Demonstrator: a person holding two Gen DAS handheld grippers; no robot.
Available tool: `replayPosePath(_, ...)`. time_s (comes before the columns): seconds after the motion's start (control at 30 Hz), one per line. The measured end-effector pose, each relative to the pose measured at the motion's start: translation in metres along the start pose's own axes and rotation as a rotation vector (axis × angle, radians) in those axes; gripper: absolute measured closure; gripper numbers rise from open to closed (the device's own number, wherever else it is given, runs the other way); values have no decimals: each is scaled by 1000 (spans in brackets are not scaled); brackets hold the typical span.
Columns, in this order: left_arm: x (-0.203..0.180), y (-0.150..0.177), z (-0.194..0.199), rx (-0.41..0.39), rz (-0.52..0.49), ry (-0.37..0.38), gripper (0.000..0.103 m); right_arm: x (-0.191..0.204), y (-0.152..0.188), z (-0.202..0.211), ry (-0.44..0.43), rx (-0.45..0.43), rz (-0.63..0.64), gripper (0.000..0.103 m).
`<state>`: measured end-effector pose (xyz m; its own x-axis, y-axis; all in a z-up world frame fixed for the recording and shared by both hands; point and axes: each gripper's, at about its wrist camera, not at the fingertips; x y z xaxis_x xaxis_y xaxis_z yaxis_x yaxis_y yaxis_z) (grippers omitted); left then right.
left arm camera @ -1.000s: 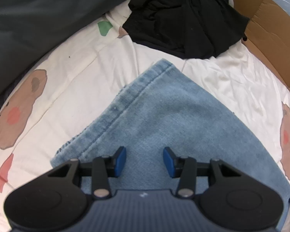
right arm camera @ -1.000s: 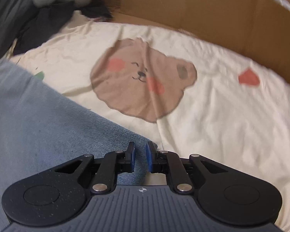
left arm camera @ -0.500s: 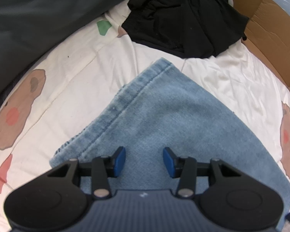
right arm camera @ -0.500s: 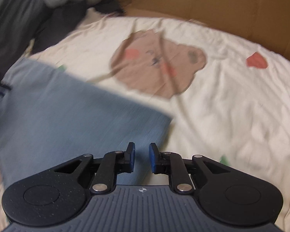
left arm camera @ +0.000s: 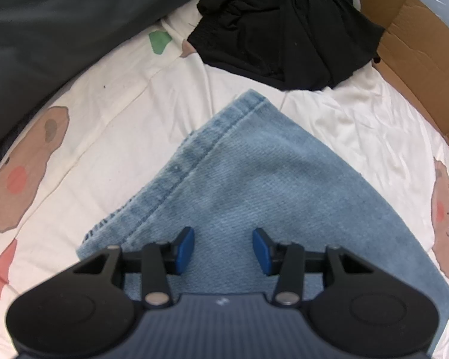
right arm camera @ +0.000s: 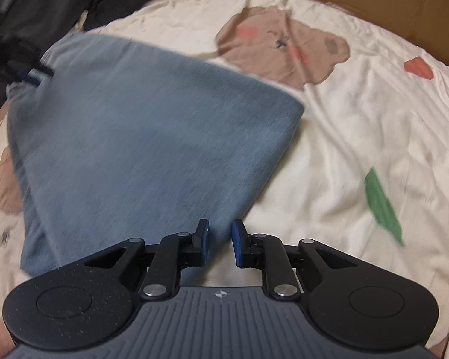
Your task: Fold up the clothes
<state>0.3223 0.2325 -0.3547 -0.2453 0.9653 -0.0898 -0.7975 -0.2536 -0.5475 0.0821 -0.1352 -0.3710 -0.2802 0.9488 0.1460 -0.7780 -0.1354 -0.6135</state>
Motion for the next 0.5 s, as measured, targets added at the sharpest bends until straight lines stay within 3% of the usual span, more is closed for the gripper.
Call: replayPosePath(0.5,3,4,1,-20,5,20,55,20,21,10,-114,172,4,87)
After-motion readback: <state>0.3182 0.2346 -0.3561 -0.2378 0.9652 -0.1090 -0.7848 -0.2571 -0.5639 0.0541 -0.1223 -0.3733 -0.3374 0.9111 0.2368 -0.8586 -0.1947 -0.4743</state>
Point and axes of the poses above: each gripper's, at about its wrist camera, not at the fingertips, and z roughly against the way its jaws point, x to its left, y to its underside, and after that the axes turned 14 degrees about -x, right-handed
